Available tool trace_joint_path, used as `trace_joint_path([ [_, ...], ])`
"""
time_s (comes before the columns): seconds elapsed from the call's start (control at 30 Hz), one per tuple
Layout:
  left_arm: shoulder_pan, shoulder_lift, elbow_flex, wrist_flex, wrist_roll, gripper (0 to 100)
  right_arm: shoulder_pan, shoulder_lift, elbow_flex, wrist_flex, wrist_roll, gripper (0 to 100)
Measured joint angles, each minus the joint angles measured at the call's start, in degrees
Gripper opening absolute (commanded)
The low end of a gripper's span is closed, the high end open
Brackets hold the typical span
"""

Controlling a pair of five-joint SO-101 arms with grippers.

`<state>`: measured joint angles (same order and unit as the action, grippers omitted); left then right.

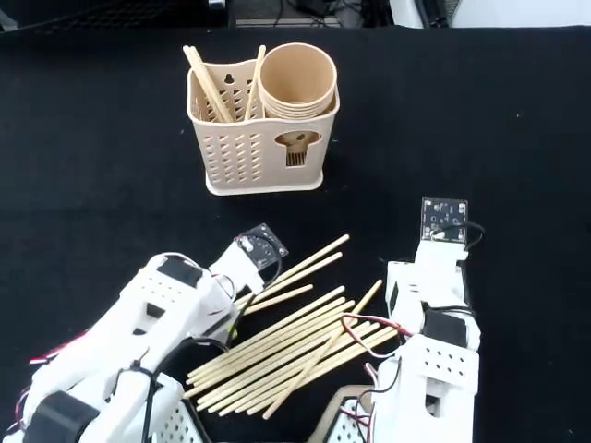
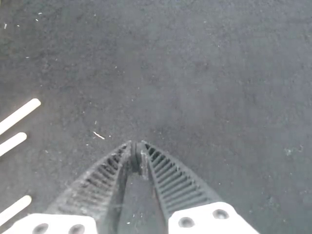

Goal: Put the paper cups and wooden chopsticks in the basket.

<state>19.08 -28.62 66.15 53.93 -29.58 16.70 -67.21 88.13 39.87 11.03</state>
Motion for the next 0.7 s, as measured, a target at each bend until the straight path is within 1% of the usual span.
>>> trace_joint_path([
  [0.07, 0.18, 0.26, -0.09, 0.09, 0.0, 3, 0.0, 0.0, 0.0, 0.0, 0.0, 1.5],
  [0.1, 0.26, 0.26, -0.09, 0.09, 0.0, 3, 0.0, 0.0, 0.0, 0.0, 0.0, 1.5],
  [0.17, 0.7, 0.35, -0.09, 0.09, 0.0, 4, 0.0, 0.0, 0.0, 0.0, 0.0, 1.5],
  [0.4, 0.7, 0.35, -0.44, 0.7, -0.09, 3, 0.0, 0.0, 0.0, 0.0, 0.0, 1.5],
  [0.5, 2.37, 0.44, -2.29, 4.92, 0.0, 3, 0.0, 0.0, 0.0, 0.0, 0.0, 1.5],
  [0.6, 5.8, 0.44, -4.66, 10.11, 0.0, 3, 0.0, 0.0, 0.0, 0.0, 0.0, 1.5],
  [0.7, 8.26, 0.44, -5.98, 13.54, 0.0, 3, 0.0, 0.0, 0.0, 0.0, 0.0, 1.5],
])
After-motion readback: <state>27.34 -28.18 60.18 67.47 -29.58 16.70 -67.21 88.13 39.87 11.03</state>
